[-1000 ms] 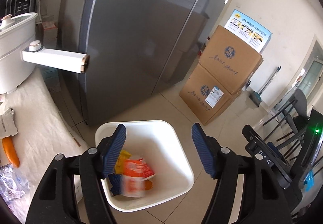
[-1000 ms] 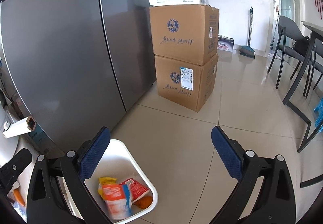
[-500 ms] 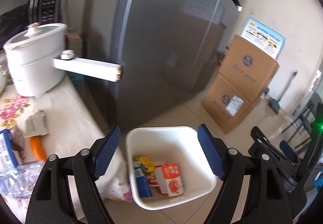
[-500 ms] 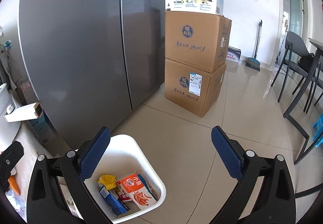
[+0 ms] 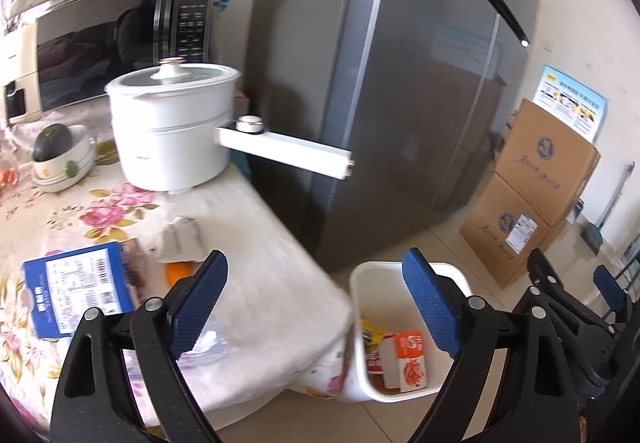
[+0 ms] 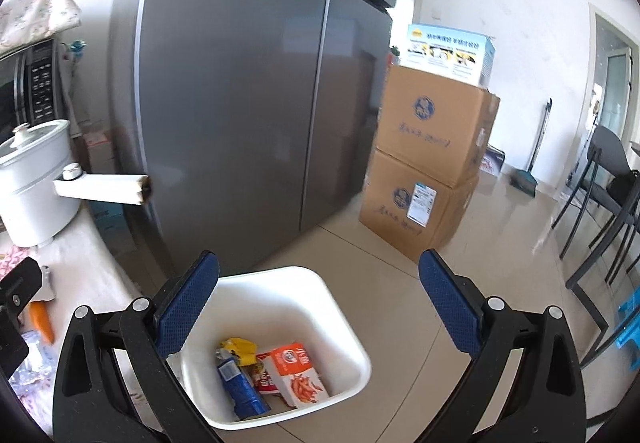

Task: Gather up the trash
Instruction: 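Move both tools back over the table toward the biscuit box and bottle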

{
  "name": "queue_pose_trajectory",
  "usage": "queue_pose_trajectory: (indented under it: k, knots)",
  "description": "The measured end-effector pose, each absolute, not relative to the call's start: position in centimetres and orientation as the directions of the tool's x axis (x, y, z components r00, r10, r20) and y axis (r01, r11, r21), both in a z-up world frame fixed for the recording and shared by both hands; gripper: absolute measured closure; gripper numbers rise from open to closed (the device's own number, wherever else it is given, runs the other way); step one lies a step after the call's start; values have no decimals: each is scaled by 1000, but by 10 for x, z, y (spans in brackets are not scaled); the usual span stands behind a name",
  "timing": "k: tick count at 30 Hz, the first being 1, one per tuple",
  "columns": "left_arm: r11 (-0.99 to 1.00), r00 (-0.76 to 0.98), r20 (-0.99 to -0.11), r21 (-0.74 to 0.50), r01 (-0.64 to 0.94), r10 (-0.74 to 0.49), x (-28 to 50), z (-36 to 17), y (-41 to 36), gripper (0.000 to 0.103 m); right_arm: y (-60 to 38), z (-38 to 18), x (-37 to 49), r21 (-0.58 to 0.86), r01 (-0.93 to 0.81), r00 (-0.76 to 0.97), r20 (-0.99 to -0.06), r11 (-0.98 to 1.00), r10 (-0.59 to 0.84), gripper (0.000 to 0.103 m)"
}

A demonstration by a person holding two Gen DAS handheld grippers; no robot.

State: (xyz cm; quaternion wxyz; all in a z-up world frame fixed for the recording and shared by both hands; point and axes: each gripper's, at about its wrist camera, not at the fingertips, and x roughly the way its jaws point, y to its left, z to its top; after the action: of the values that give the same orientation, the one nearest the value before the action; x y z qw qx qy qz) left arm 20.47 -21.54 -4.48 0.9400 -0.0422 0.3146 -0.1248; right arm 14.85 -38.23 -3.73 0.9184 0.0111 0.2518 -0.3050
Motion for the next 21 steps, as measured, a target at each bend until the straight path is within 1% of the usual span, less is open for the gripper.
queue_pose_trajectory:
  k: [4, 11, 21]
  knots:
    - [973, 776, -587, -157, 170, -230, 198, -47, -188, 16, -365, -37, 150, -146, 541, 701, -466, 828, -540, 7]
    - [983, 779, -603, -153, 100, -173, 189, -54, -147, 16, -328, -45, 157, -163, 469, 727, -487, 868, -484, 7]
    - [990, 781, -619, -143, 0, -89, 180, -61, -89, 16, -268, -48, 166, -194, 374, 771, -477, 907, -421, 7]
